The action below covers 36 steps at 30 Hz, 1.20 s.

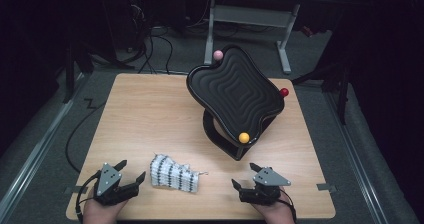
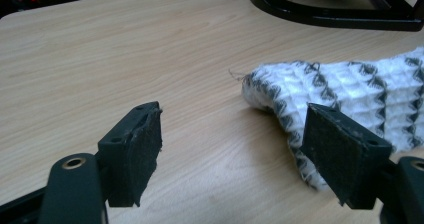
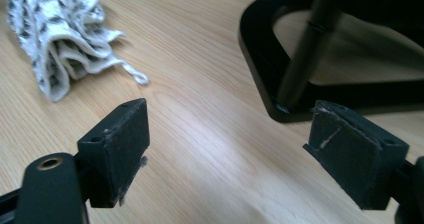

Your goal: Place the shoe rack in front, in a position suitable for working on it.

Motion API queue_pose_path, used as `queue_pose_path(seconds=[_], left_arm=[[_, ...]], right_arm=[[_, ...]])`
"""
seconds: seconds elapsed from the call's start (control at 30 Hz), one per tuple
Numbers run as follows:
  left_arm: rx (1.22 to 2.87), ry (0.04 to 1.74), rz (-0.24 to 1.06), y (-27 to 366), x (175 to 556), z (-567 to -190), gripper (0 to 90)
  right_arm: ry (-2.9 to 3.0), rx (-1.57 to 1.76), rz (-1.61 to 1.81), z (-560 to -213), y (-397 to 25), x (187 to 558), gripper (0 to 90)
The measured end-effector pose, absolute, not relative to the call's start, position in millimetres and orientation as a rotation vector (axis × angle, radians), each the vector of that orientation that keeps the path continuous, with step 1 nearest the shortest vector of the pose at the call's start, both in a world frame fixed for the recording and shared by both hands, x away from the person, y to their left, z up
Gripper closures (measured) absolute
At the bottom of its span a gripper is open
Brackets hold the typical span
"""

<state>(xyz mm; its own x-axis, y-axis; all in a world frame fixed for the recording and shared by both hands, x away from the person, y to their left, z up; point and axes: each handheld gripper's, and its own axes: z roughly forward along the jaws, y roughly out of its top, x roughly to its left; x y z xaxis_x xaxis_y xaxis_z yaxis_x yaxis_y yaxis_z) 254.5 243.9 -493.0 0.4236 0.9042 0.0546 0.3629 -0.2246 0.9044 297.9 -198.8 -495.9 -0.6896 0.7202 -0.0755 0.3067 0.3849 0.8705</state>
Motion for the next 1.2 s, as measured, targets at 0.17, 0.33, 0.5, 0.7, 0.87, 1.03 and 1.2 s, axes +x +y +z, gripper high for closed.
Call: queue_pose_path(seconds=[0.17,0.33,0.5,0.7,0.87,1.03,1.2], left_arm=[[1.793,1.082,0.737,236.6,264.8,-491.7,24.4],[1.797,1.068,0.737,233.7,267.4,-491.5,24.3],[1.798,1.065,0.729,232.5,269.4,-492.6,23.9],[1.807,1.046,0.709,229.4,268.6,-493.2,23.9],[1.787,1.03,0.731,229.8,267.1,-490.0,21.7],[1.803,1.046,0.702,230.1,268.2,-487.4,20.1],[1.8,1.041,0.642,226.4,268.6,-485.8,16.2]], right_arm=[[2.221,0.967,1.281,-499.8,-211.9,296.4,15.2],[2.26,0.989,1.257,-504.8,-215.2,295.8,13.9],[2.278,0.985,1.233,-506.8,-214.2,294.4,10.4],[2.308,0.981,1.201,-507.6,-213.7,293.7,7.7],[2.31,0.899,1.186,-504.6,-207.9,291.2,3.0],[2.323,0.847,1.12,-503.5,-195.1,286.3,3.4],[2.337,0.8,1.127,-494.5,-177.9,282.0,3.6]])
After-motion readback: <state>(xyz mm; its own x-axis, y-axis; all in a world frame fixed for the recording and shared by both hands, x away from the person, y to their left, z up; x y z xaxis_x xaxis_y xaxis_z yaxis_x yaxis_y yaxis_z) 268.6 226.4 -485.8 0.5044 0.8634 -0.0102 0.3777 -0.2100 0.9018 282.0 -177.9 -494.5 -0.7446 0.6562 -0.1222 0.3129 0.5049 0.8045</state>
